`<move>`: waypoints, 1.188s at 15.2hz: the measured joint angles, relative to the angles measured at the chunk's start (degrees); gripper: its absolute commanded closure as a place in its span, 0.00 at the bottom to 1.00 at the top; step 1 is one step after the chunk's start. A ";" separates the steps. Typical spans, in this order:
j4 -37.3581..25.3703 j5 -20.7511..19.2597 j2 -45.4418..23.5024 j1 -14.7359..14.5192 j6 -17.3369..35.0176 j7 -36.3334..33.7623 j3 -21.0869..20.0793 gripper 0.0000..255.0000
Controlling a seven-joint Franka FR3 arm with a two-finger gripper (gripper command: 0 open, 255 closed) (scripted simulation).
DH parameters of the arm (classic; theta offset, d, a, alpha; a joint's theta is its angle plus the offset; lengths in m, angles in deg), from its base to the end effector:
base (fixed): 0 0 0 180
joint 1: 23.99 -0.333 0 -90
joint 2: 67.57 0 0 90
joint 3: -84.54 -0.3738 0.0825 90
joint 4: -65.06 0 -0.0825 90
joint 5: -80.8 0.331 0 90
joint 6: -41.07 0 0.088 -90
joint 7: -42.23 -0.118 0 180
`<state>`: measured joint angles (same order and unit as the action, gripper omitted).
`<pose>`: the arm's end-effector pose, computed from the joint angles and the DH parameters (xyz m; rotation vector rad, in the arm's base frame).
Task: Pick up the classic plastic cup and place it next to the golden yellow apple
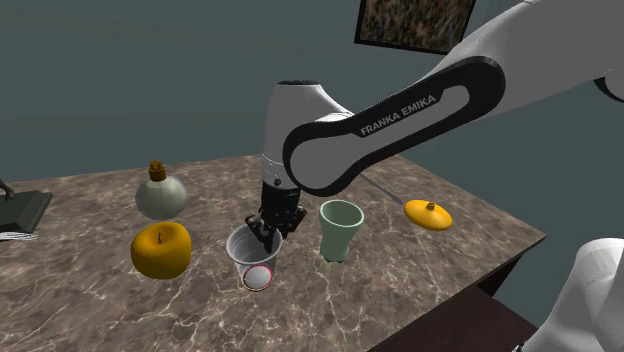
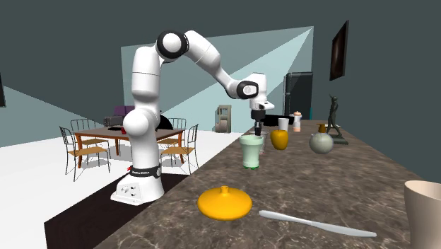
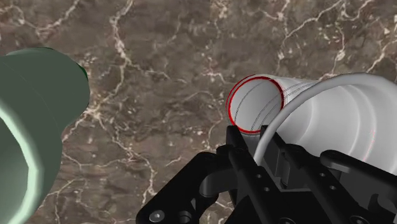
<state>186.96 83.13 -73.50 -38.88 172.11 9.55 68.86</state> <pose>0.4549 0.2656 0.4476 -3.0581 0.0992 -0.0300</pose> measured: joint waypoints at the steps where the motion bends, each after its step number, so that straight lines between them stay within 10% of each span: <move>1: 0.01 0.00 0.00 0.00 0.01 0.00 0.00 1.00; 2: 0.01 0.00 0.00 0.00 0.02 0.00 0.00 1.00; 3: 0.01 0.00 -0.01 0.00 0.02 0.00 0.00 0.00; 18: -2.96 1.11 3.91 0.42 -6.72 0.82 0.12 0.00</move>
<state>184.00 84.24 -69.59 -38.45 165.39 10.37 68.98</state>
